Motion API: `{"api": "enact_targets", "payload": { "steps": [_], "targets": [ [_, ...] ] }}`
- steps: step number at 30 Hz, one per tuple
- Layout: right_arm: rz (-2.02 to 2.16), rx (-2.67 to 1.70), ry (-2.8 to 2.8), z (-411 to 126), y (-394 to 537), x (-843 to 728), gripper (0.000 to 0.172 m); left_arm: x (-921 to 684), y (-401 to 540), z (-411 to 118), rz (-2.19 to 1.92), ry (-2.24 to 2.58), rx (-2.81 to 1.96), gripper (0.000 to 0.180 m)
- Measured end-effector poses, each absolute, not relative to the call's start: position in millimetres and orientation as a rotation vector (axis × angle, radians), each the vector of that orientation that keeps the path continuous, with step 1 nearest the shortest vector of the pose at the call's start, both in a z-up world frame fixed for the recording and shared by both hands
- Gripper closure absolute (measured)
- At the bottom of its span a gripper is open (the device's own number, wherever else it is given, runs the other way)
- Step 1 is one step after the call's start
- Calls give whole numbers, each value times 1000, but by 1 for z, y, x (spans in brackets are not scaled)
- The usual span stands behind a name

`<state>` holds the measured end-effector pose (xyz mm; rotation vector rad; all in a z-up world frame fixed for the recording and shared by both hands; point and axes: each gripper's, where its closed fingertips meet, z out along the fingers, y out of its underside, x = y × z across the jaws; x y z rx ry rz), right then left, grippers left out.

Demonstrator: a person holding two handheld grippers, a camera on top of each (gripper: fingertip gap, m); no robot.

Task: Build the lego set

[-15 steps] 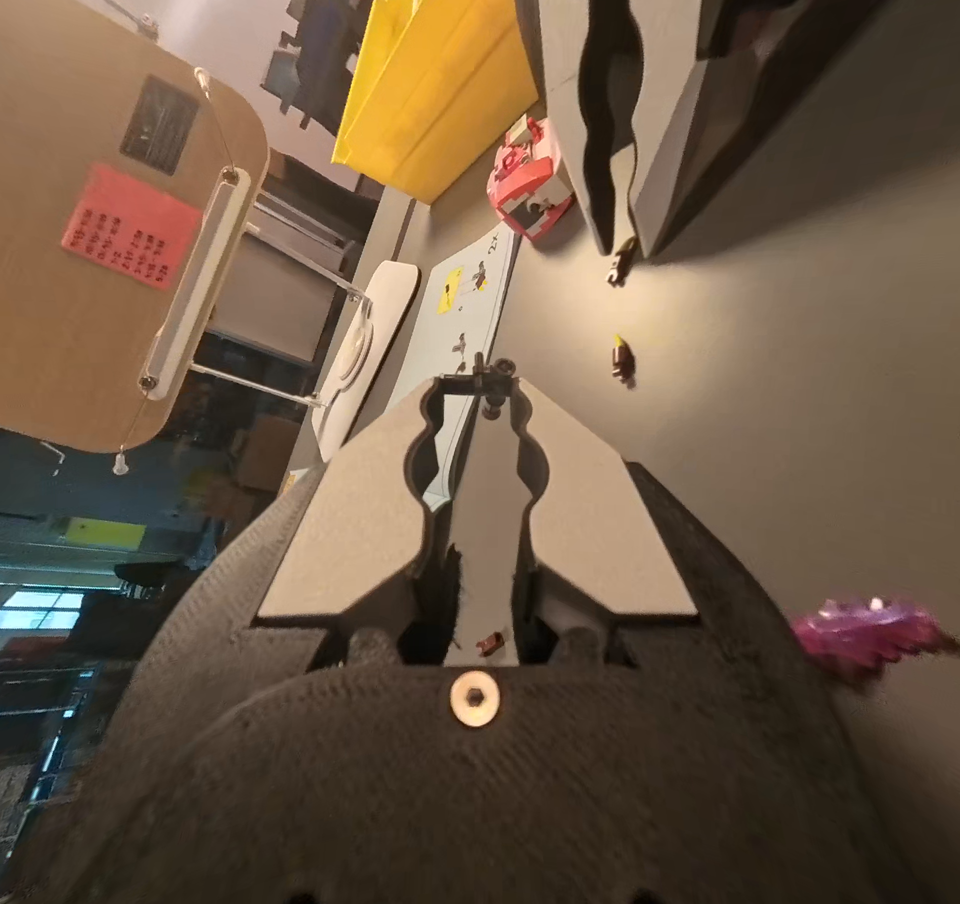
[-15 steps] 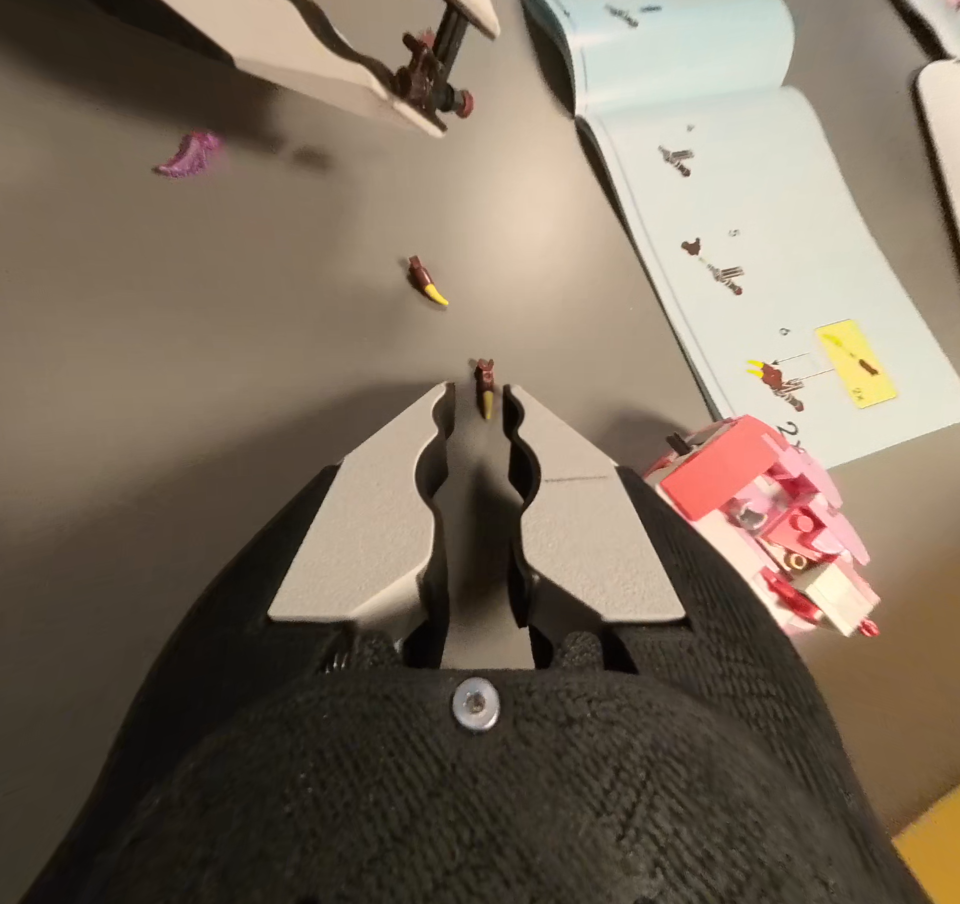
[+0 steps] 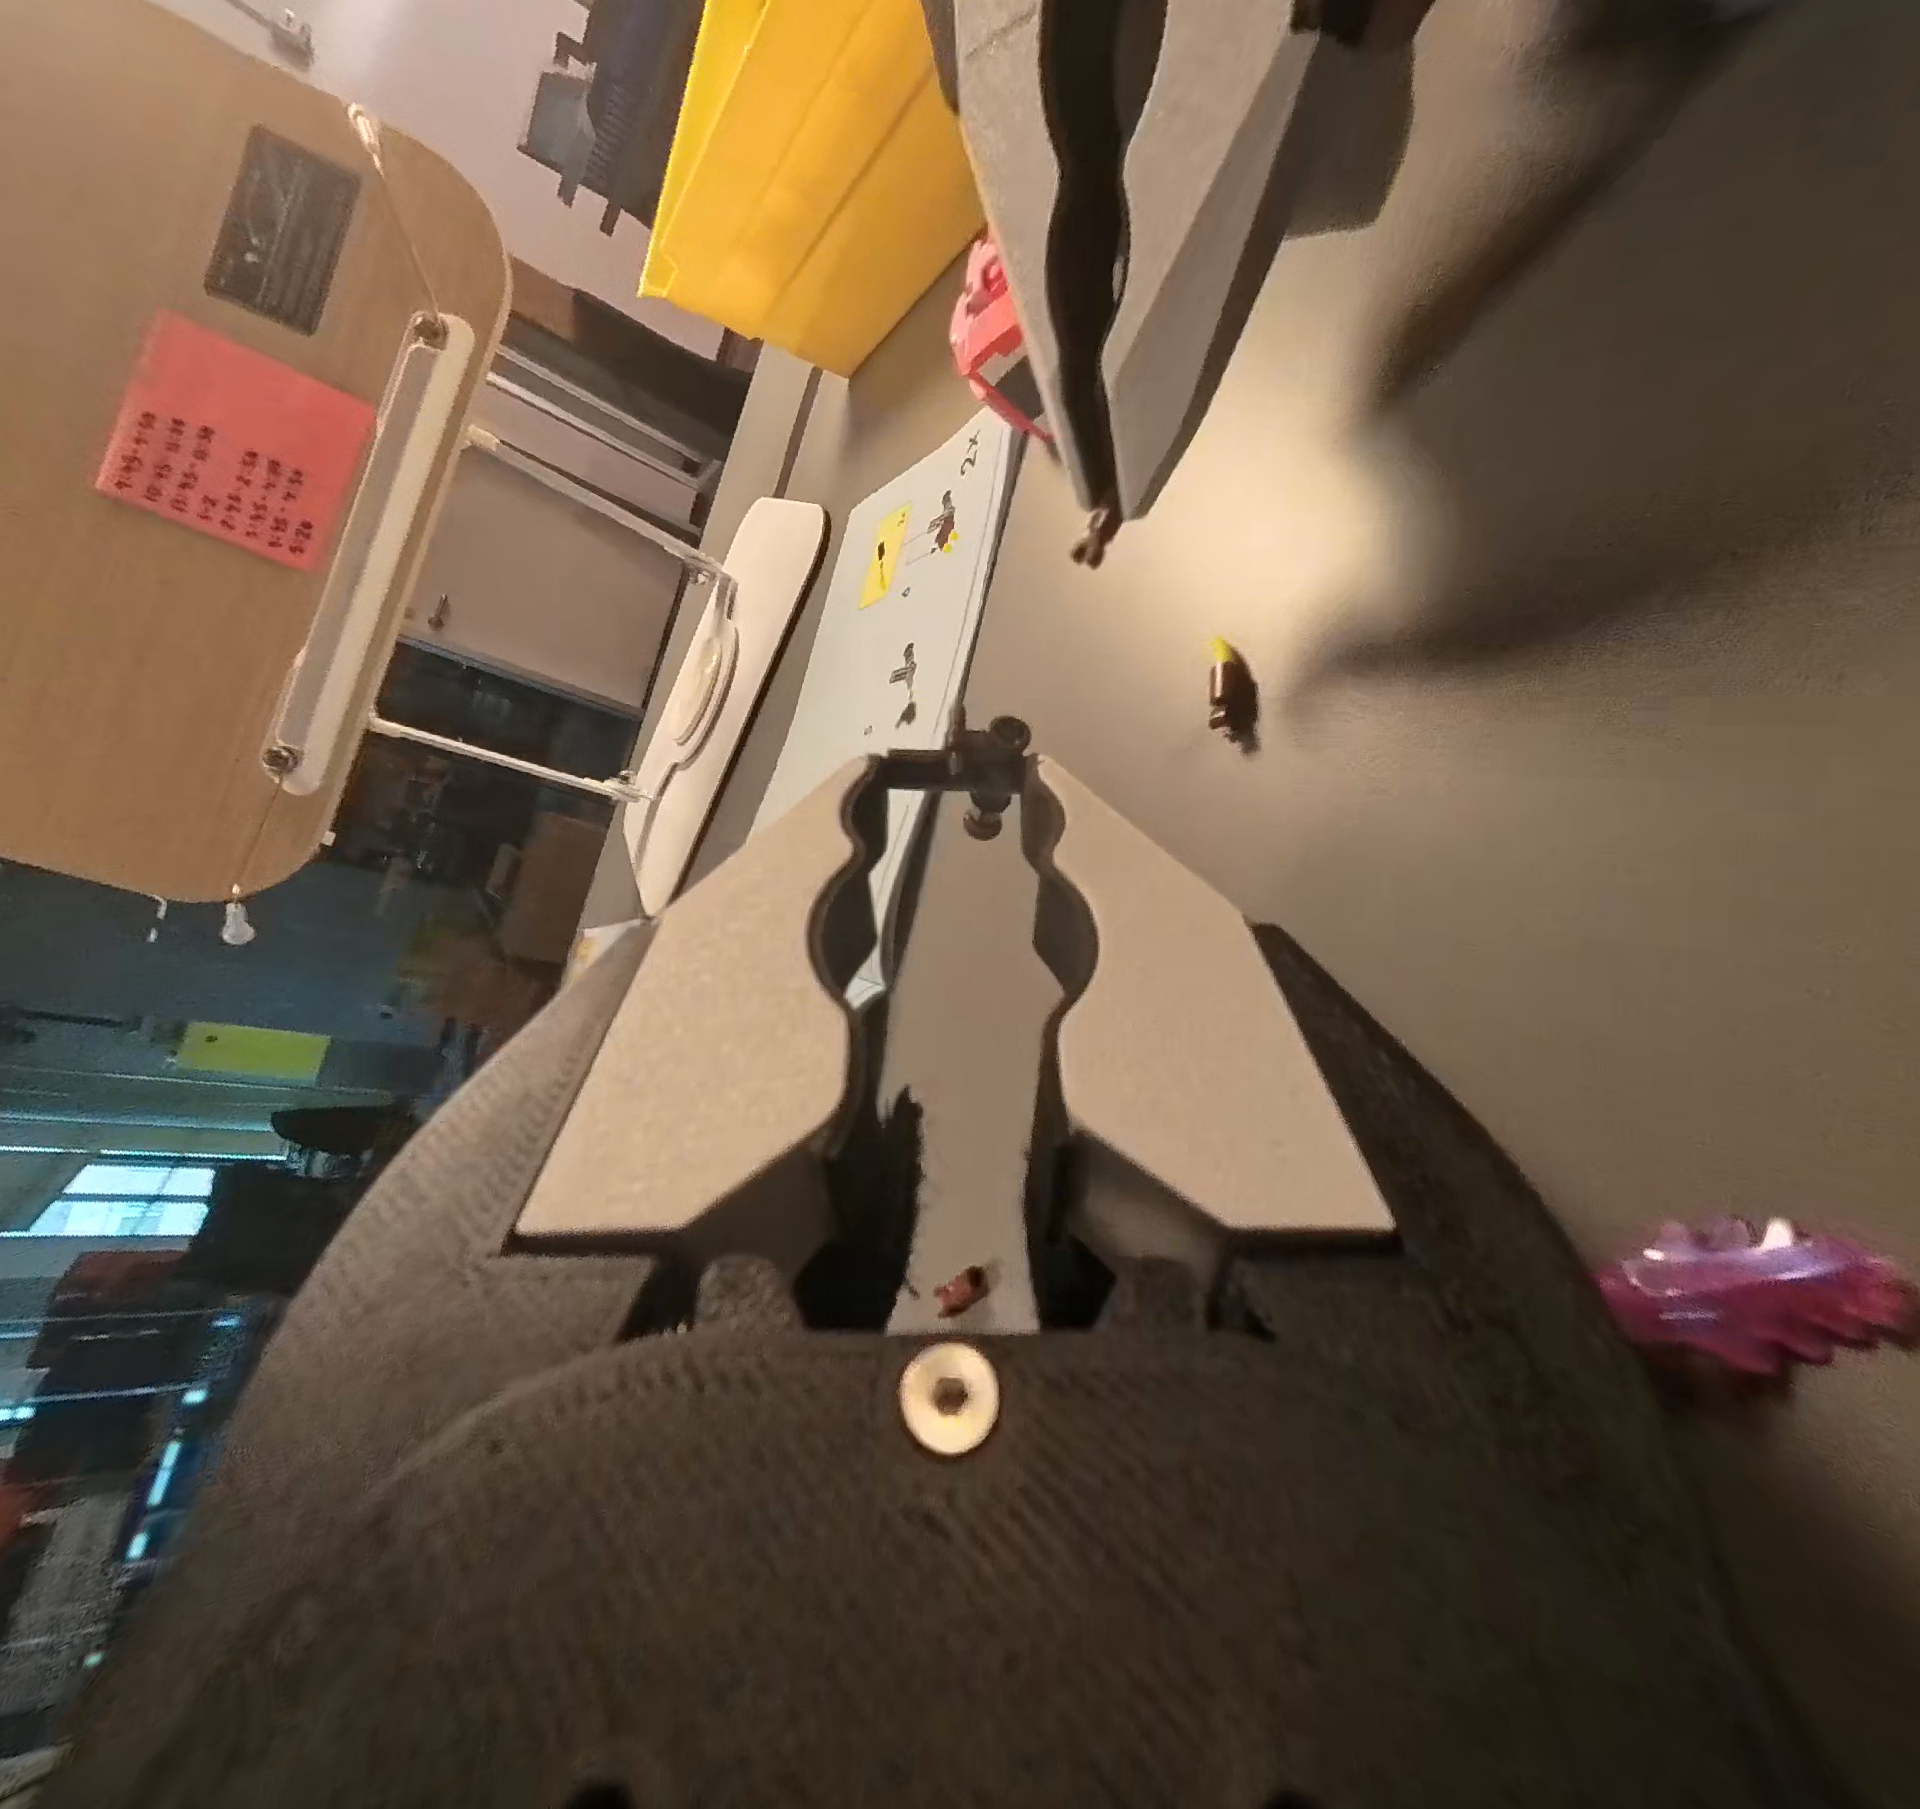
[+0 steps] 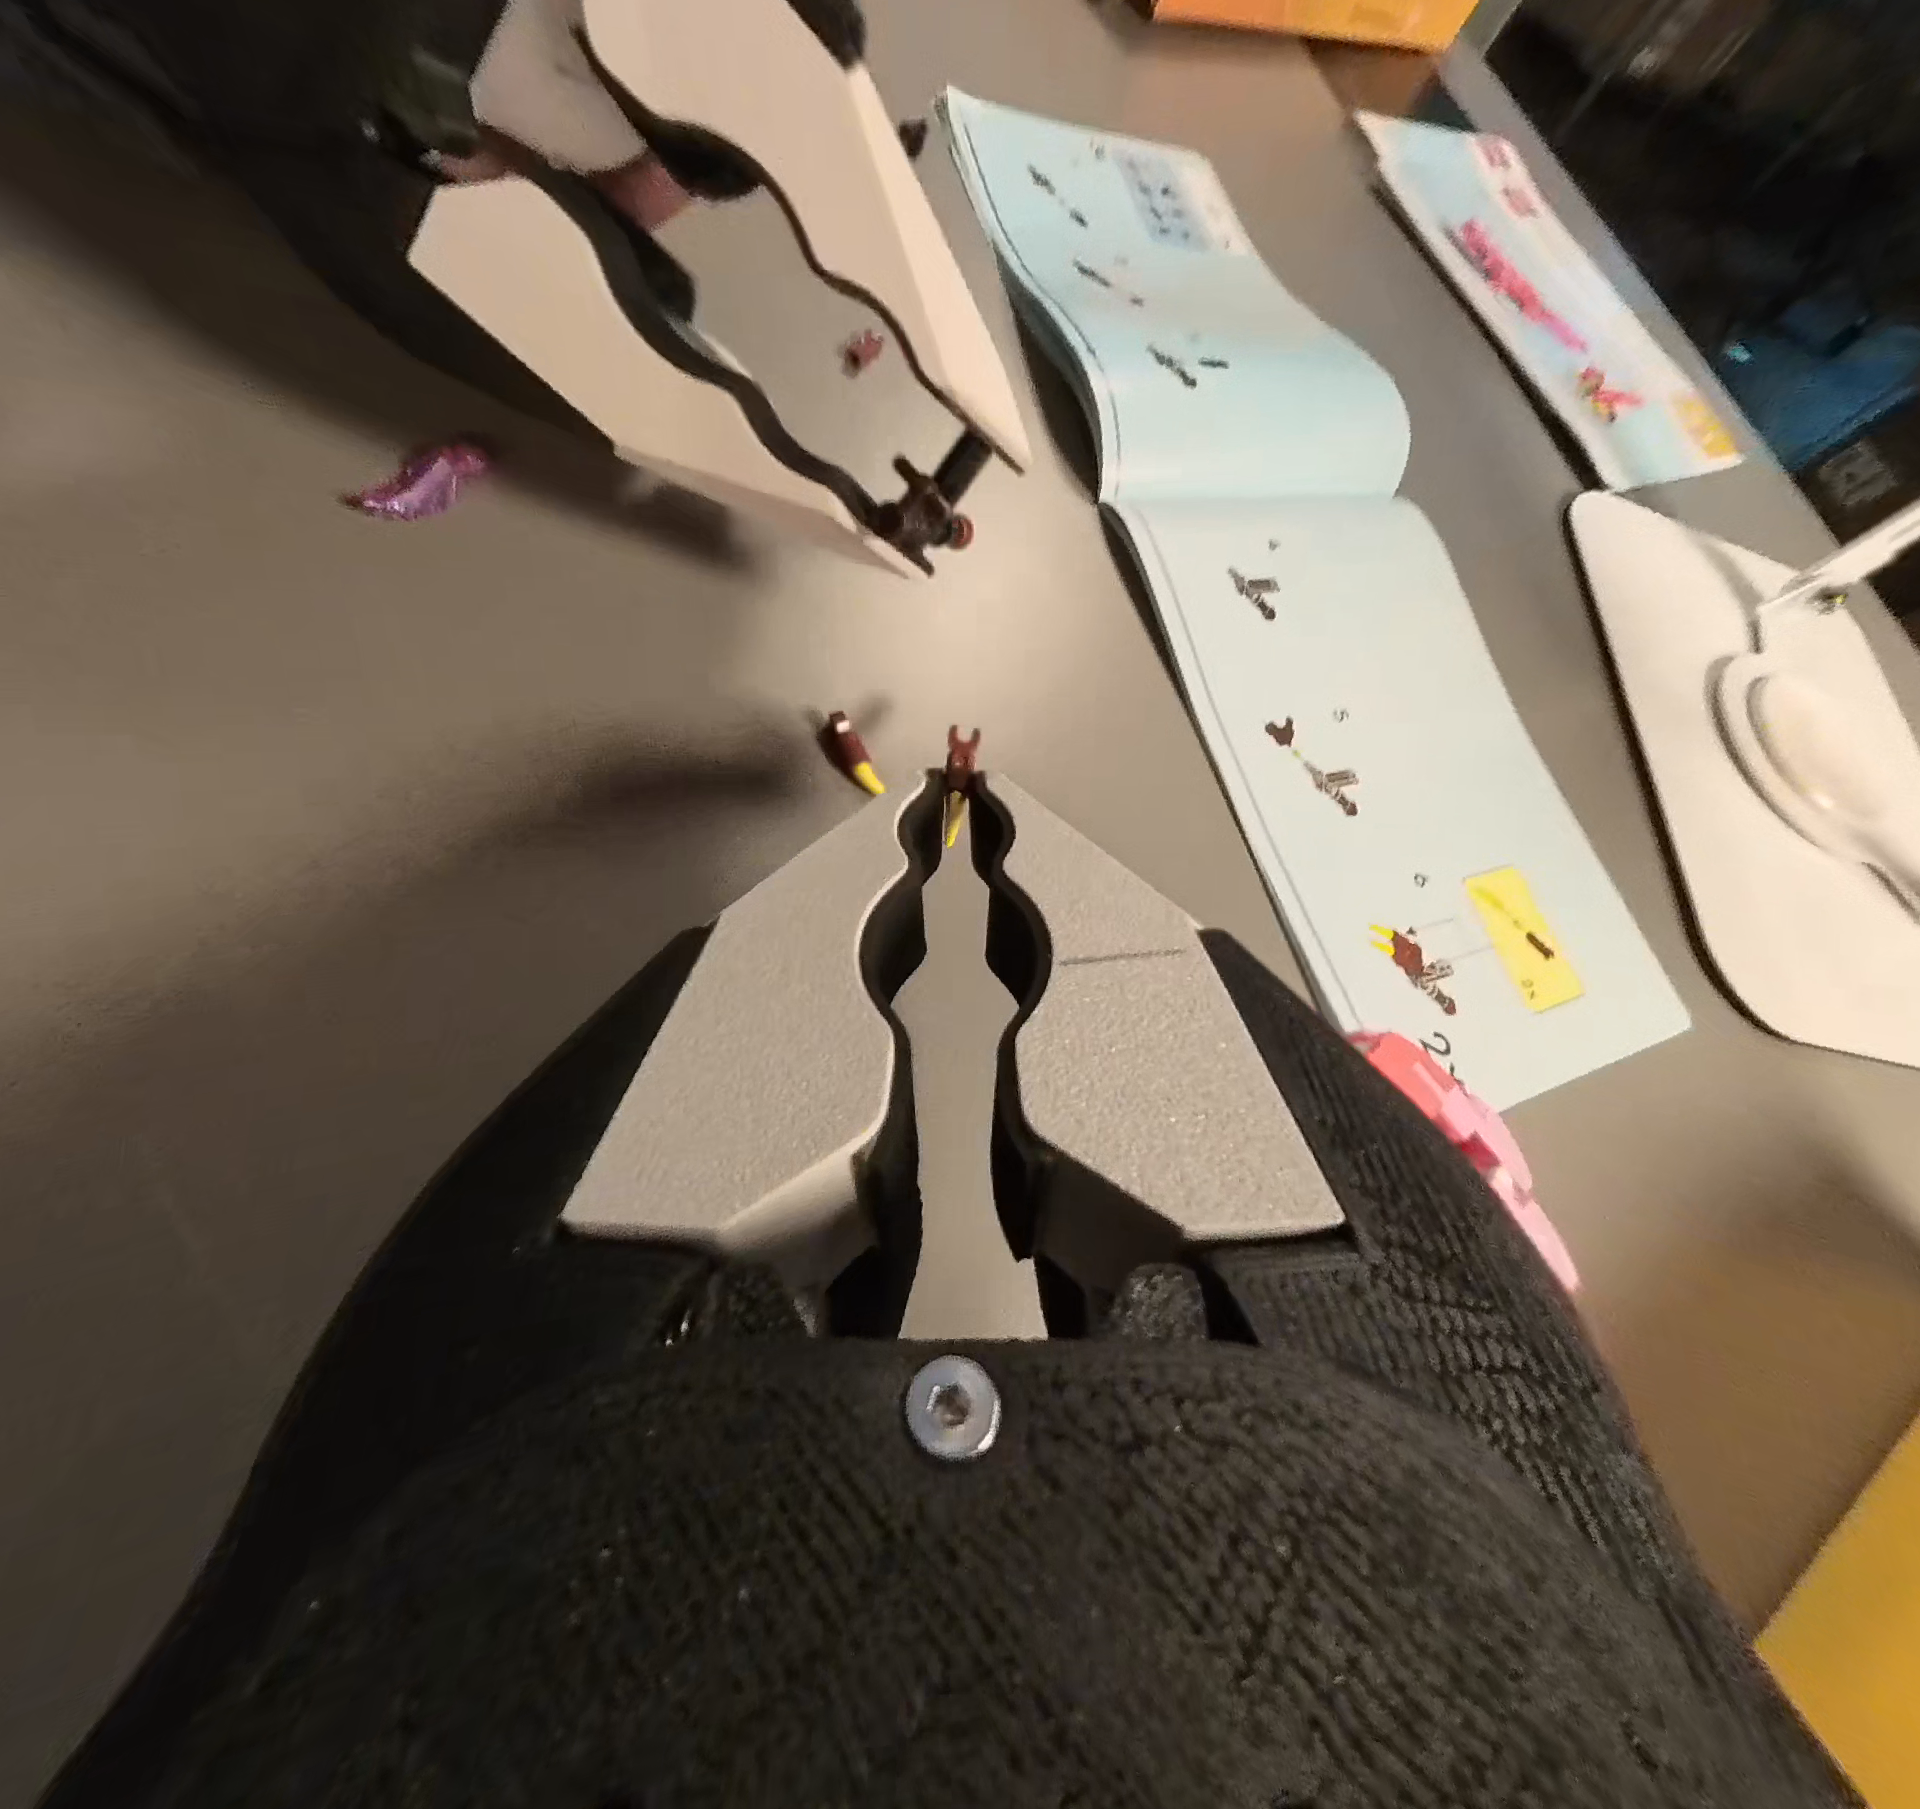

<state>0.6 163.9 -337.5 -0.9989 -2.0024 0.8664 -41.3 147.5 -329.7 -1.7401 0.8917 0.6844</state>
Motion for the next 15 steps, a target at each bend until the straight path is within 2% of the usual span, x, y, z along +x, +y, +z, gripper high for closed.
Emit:
{"api": "enact_targets", "payload": {
  "steps": [15],
  "targets": [
    [820, -898, -1959, -332, 150, -9, 169, -43, 150, -330, 588, 814, -1733, 156]
  ]
}}
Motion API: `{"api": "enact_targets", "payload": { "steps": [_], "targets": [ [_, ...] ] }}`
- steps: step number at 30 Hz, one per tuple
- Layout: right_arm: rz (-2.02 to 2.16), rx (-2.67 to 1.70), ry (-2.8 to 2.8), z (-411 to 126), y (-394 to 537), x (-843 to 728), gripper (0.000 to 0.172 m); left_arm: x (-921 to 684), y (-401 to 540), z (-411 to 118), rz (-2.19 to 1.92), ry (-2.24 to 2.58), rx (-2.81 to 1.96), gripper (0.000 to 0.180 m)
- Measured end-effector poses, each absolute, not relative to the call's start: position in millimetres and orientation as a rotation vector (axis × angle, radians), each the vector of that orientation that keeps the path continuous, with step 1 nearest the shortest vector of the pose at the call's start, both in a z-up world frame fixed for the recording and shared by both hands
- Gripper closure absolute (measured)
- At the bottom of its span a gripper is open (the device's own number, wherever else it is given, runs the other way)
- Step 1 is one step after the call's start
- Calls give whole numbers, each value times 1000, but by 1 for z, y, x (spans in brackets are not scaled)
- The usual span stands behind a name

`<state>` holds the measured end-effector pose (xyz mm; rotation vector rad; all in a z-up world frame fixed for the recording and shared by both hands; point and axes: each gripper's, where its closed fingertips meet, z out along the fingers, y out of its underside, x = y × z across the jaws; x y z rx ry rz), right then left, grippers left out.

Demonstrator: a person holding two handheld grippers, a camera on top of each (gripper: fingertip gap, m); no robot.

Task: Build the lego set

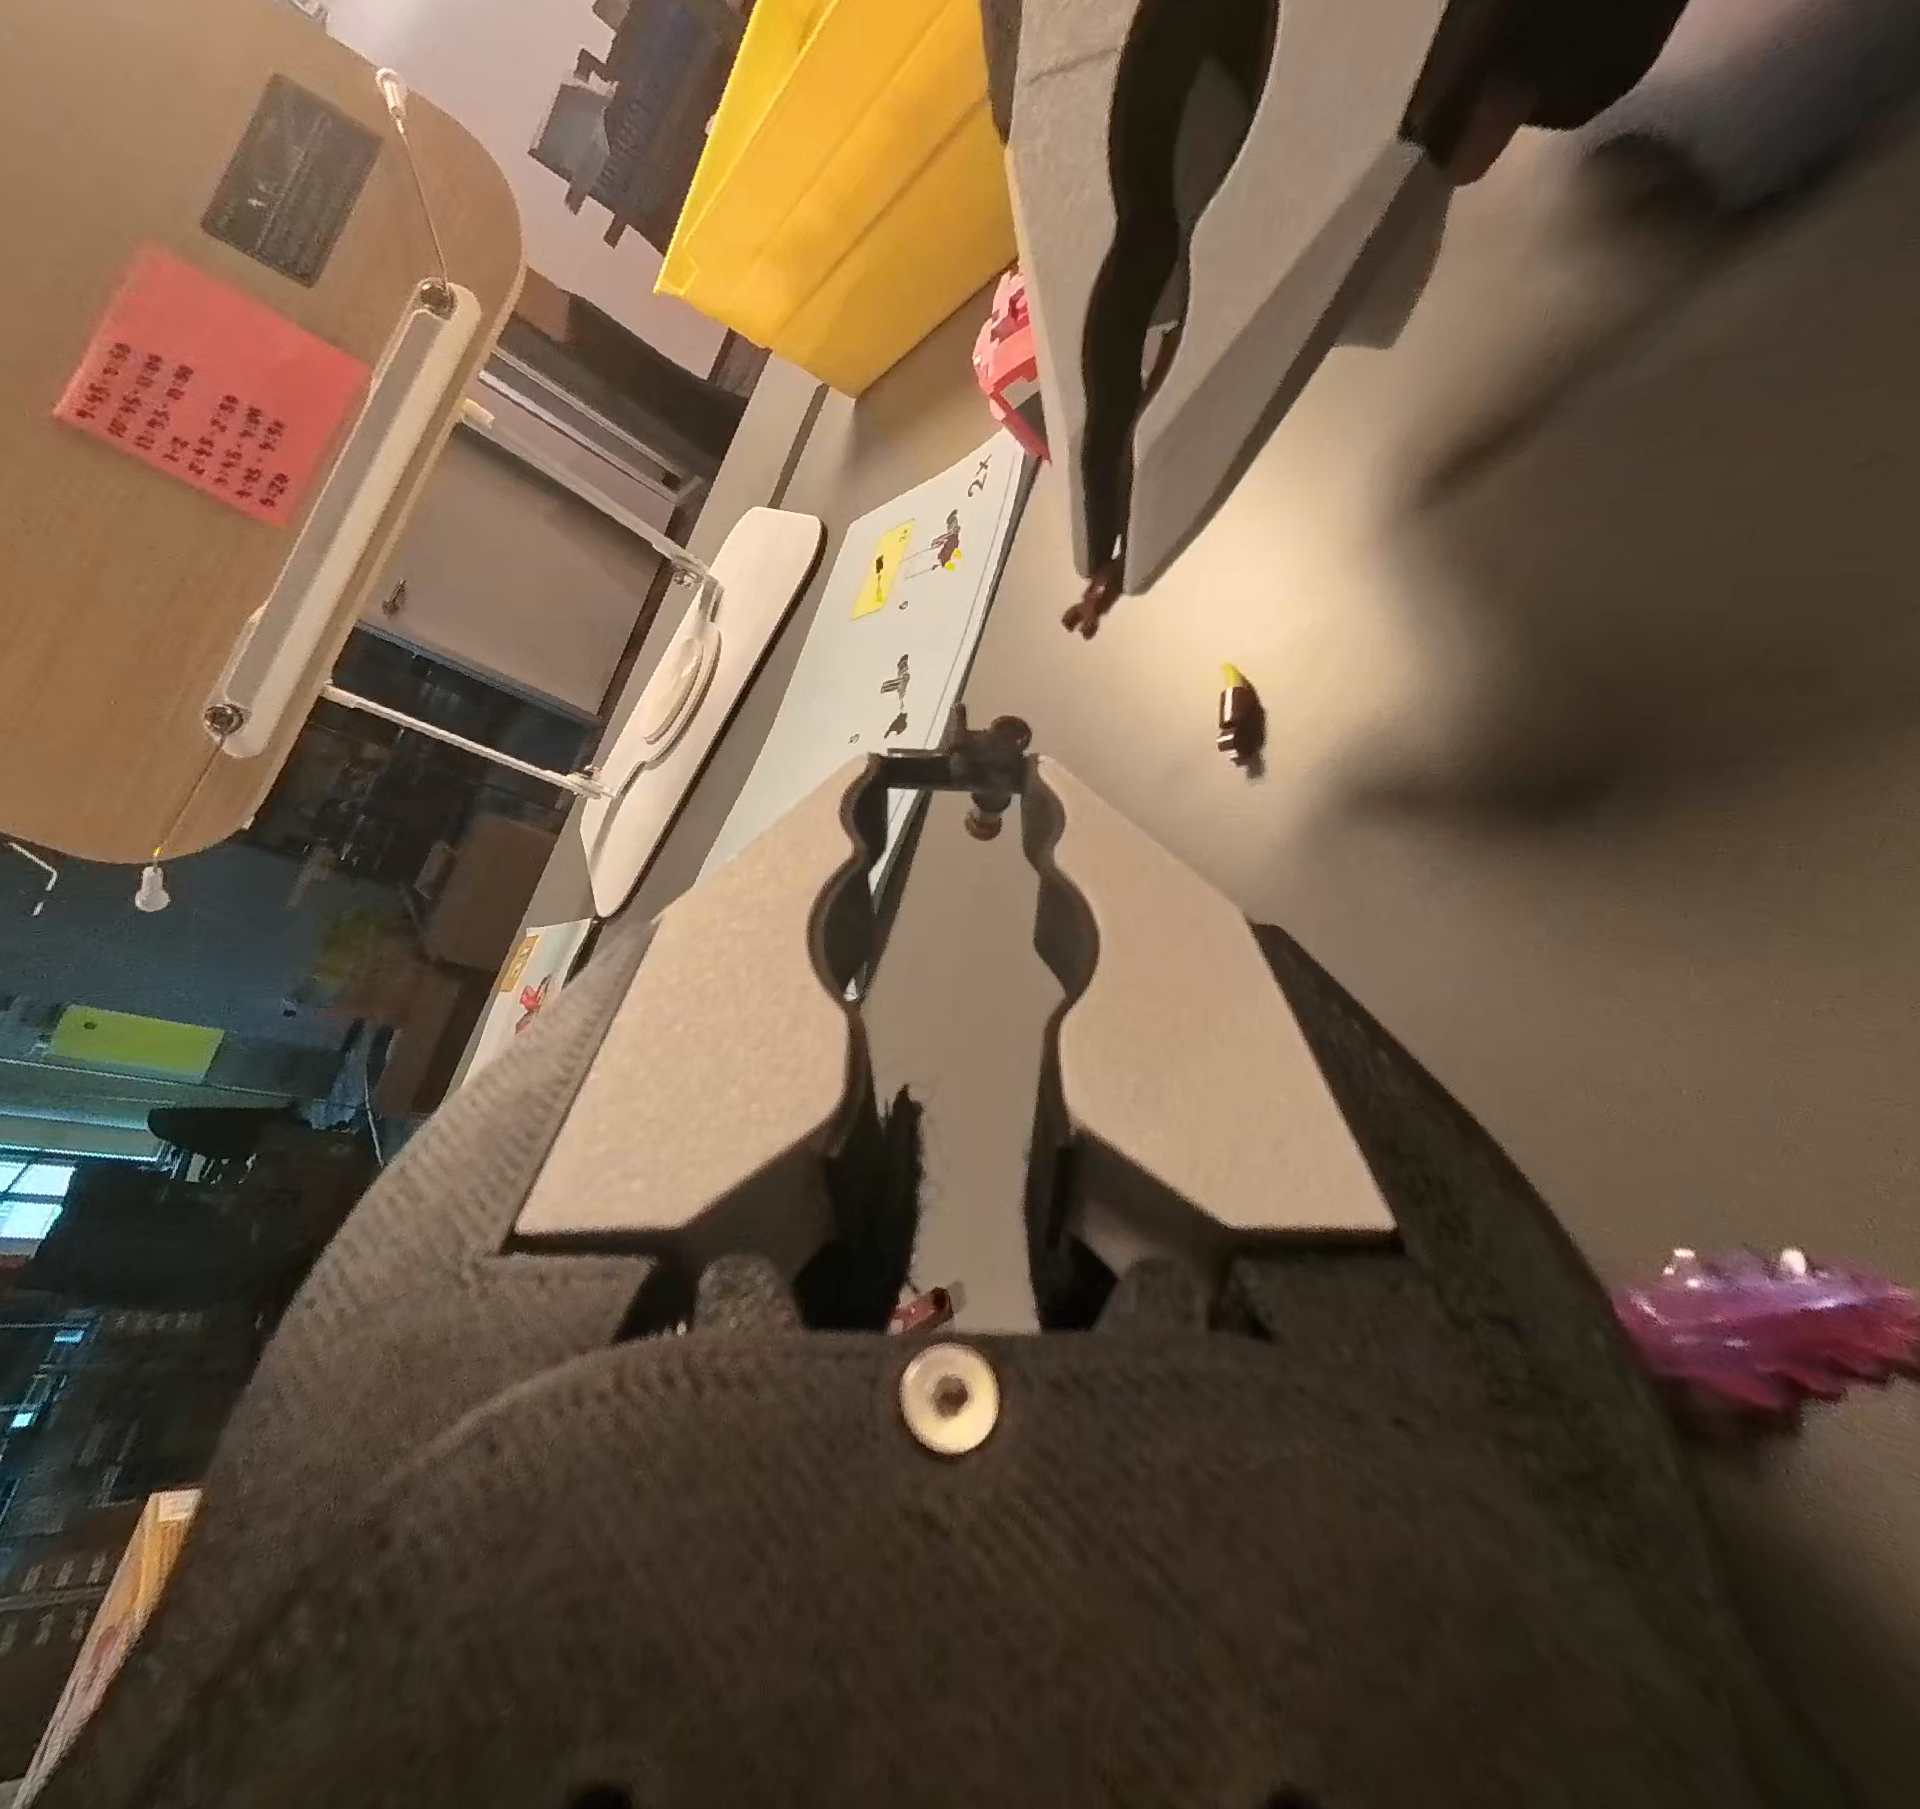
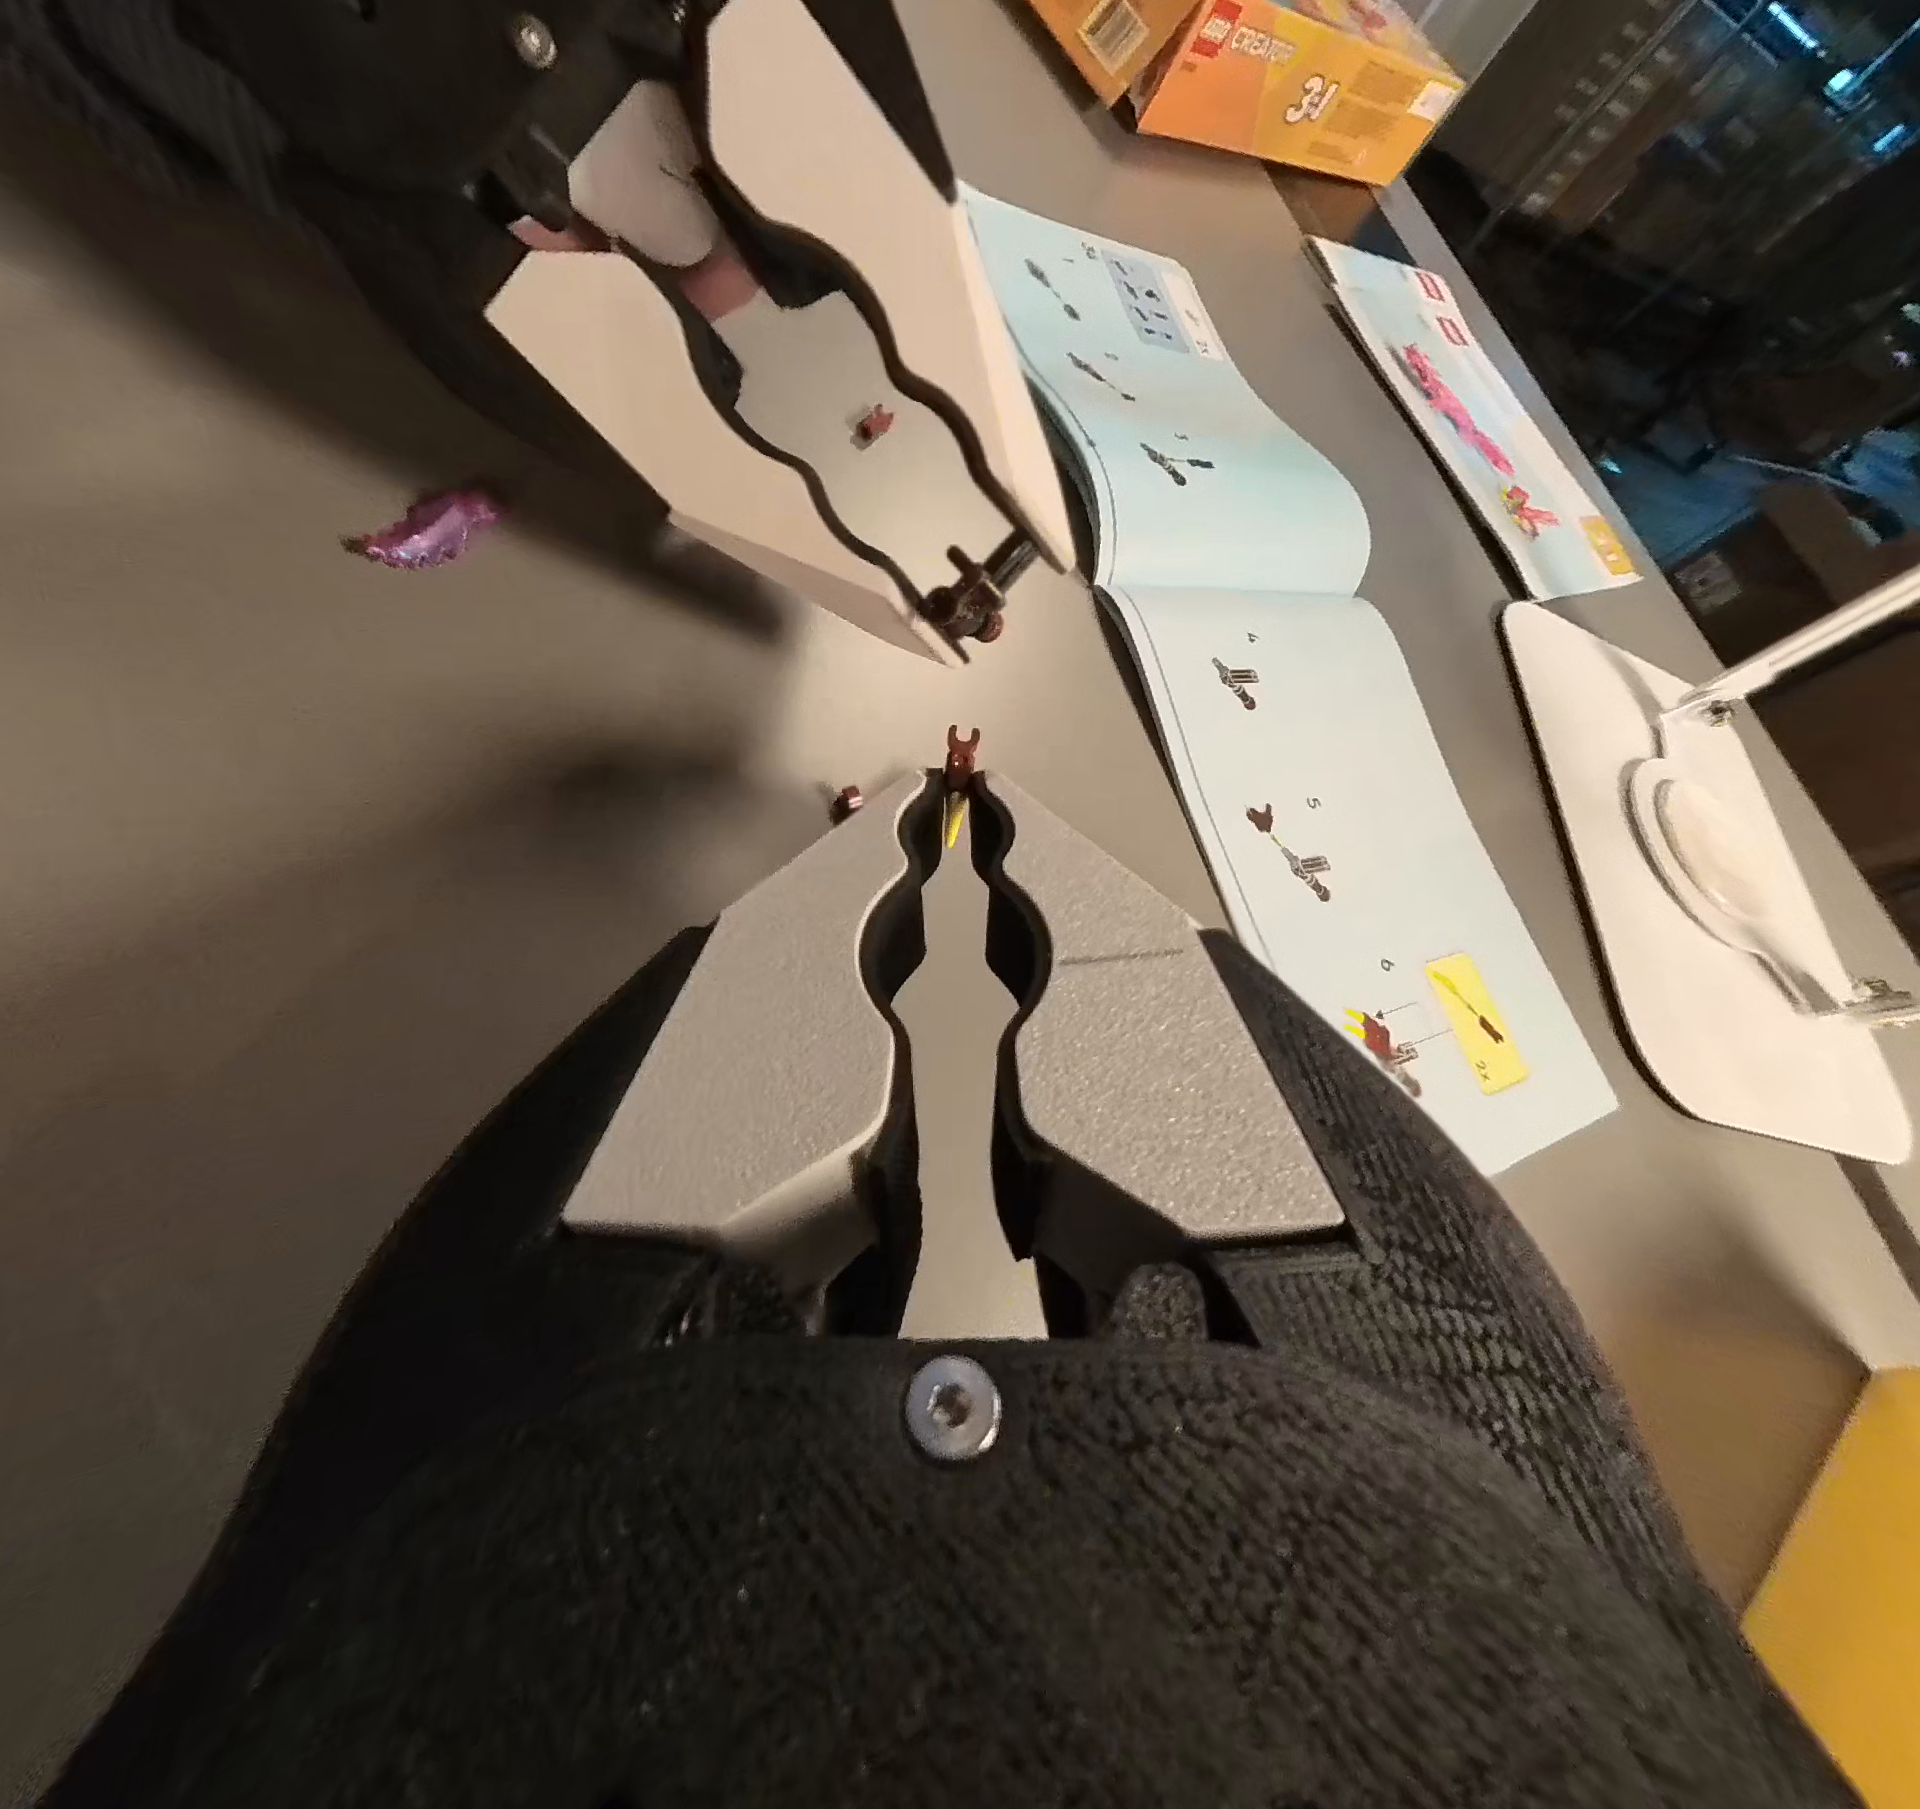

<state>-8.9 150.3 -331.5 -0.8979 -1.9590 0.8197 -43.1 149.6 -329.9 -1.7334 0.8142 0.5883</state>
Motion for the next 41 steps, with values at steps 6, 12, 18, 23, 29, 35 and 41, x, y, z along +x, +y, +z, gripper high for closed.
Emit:
{"api": "enact_targets", "payload": {
  "steps": [6, 12, 18, 23, 29, 35, 41],
  "targets": [
    [784, -838, -1936, -327, 148, -10, 169, -43, 150, -329, 598, 817, -1723, 156],
    [748, -787, -1911, -323, 149, -12, 169, -43, 150, -327, 611, 815, -1709, 156],
    [713, -687, -1889, -316, 145, -11, 169, -44, 150, -322, 633, 811, -1681, 155],
    [709, -677, -1881, -315, 145, -11, 169, -43, 150, -319, 645, 812, -1660, 155],
    [1018, -968, -1805, -305, 144, -16, 169, -40, 149, -313, 667, 821, -1615, 155],
    [1552, -1368, -1708, -298, 134, -15, 169, -37, 149, -306, 776, 874, -1538, 156],
    [2033, -1671, -1446, -293, 130, -19, 169, -38, 149, -301, 881, 890, -1503, 156]
  ]
}}
